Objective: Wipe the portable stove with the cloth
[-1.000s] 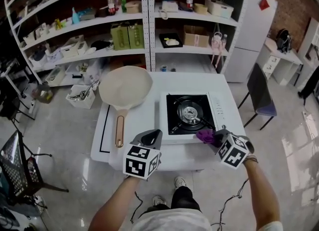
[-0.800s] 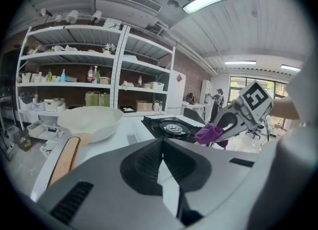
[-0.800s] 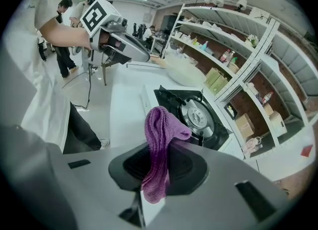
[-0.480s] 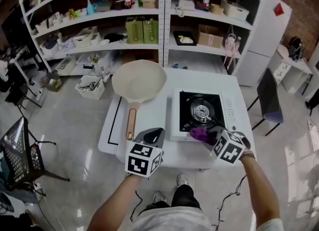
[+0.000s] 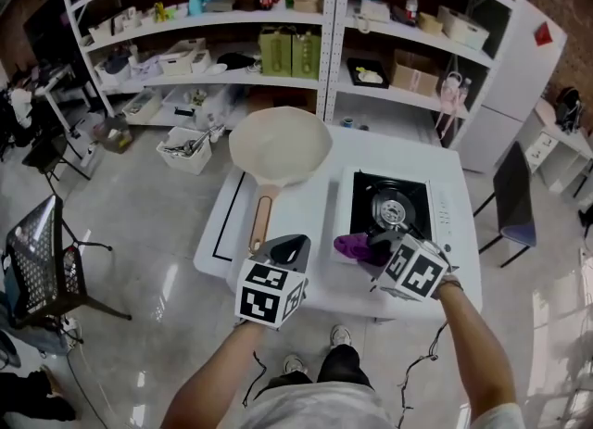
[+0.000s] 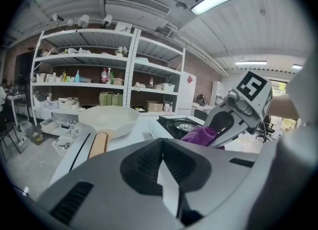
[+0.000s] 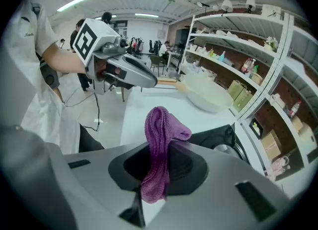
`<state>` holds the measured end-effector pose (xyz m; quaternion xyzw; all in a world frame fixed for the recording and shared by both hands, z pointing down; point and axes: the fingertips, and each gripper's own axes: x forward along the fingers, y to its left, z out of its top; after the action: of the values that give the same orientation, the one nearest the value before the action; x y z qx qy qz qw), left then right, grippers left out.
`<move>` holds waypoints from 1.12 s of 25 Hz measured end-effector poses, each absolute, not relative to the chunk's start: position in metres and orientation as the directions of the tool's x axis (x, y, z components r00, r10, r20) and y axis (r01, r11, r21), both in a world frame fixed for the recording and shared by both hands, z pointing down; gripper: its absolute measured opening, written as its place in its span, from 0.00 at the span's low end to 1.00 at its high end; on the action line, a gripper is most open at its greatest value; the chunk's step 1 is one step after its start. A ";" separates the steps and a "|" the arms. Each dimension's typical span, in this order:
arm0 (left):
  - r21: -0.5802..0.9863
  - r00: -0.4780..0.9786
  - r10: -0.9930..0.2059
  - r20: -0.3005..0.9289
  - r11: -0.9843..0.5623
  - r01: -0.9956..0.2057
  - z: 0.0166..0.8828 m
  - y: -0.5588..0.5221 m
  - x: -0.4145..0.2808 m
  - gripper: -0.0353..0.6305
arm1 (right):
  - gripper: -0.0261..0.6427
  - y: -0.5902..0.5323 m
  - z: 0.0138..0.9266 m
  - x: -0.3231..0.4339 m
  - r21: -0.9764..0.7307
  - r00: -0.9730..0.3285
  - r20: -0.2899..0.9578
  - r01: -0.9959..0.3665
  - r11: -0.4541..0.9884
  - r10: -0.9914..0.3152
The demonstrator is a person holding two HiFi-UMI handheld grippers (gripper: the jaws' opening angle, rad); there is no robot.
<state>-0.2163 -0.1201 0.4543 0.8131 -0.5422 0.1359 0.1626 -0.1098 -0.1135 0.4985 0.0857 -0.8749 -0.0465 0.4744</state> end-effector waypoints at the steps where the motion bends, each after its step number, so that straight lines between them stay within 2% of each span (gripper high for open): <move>1: 0.116 0.368 -0.840 0.398 -0.352 -0.929 0.454 -0.120 -0.219 0.06 | 0.13 -0.113 0.498 -0.115 0.154 -0.545 0.819 -0.098 0.983 -0.183; 9: 0.118 0.321 -0.857 0.402 -0.300 -0.947 0.450 -0.123 -0.235 0.06 | 0.13 -0.116 0.484 -0.148 0.060 -0.628 0.773 -0.067 0.996 -0.089; 17: 0.111 0.271 -0.878 0.394 -0.247 -0.963 0.442 -0.134 -0.243 0.06 | 0.13 -0.124 0.457 -0.169 -0.094 -0.708 0.703 -0.008 0.996 0.061; 21: 0.109 0.241 -0.885 0.399 -0.215 -0.970 0.443 -0.139 -0.245 0.06 | 0.13 -0.132 0.462 -0.175 -0.135 -0.701 0.702 0.045 0.990 0.128; 28: 0.092 0.176 -0.896 0.409 -0.151 -0.984 0.441 -0.148 -0.249 0.06 | 0.13 -0.158 0.470 -0.179 -0.090 -0.651 0.742 0.141 0.986 0.160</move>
<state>-0.2486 -0.1479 0.4412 0.7474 -0.6288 0.1296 0.1708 -0.1787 -0.1576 0.4703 -0.0829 -0.9085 0.0121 0.4095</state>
